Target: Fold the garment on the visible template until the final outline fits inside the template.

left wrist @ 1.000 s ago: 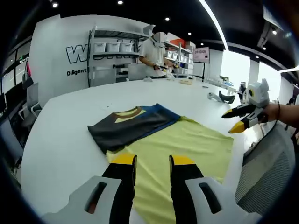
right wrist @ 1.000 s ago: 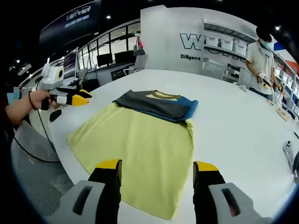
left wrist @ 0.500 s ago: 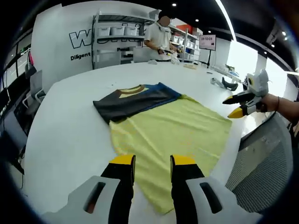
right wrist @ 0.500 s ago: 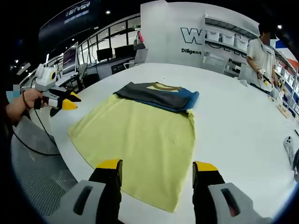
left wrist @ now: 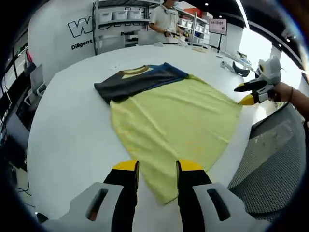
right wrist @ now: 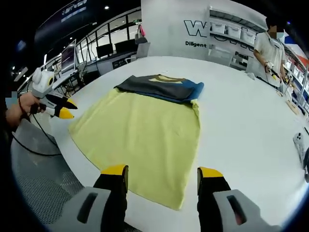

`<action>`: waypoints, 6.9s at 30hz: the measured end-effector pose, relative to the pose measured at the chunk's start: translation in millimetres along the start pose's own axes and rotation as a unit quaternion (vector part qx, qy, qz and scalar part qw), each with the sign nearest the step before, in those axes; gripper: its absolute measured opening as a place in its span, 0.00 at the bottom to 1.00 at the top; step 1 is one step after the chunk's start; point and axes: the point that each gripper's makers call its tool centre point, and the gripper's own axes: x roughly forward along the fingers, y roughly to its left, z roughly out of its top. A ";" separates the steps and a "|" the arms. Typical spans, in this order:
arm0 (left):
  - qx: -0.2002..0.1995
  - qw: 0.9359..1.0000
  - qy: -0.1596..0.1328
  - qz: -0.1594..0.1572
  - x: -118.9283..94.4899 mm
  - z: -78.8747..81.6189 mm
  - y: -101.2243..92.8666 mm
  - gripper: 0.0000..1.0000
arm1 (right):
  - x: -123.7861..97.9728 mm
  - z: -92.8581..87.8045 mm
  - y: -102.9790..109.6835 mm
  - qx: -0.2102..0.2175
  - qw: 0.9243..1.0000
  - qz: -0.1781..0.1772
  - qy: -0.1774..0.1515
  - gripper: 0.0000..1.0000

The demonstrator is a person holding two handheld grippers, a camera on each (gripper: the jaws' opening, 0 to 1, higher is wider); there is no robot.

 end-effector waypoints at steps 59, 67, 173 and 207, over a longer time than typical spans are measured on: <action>-0.115 0.991 0.044 0.060 4.1 -37.7 11.6 0.05 | 4.6 -34.4 -12.2 0.069 0.992 -0.044 0.097 0.00; -0.112 0.991 -0.003 0.078 -10.1 -16.0 18.2 0.05 | -1.8 -23.8 -16.3 0.102 0.991 -0.048 0.069 0.00; 0.009 0.978 -0.155 0.139 71.6 230.6 177.1 0.05 | 100.8 238.5 -128.6 -0.010 0.986 -0.109 -0.128 0.00; 0.095 0.983 -0.037 0.155 157.4 211.5 216.5 0.05 | 188.6 240.7 -151.3 -0.103 0.989 -0.078 -0.076 0.00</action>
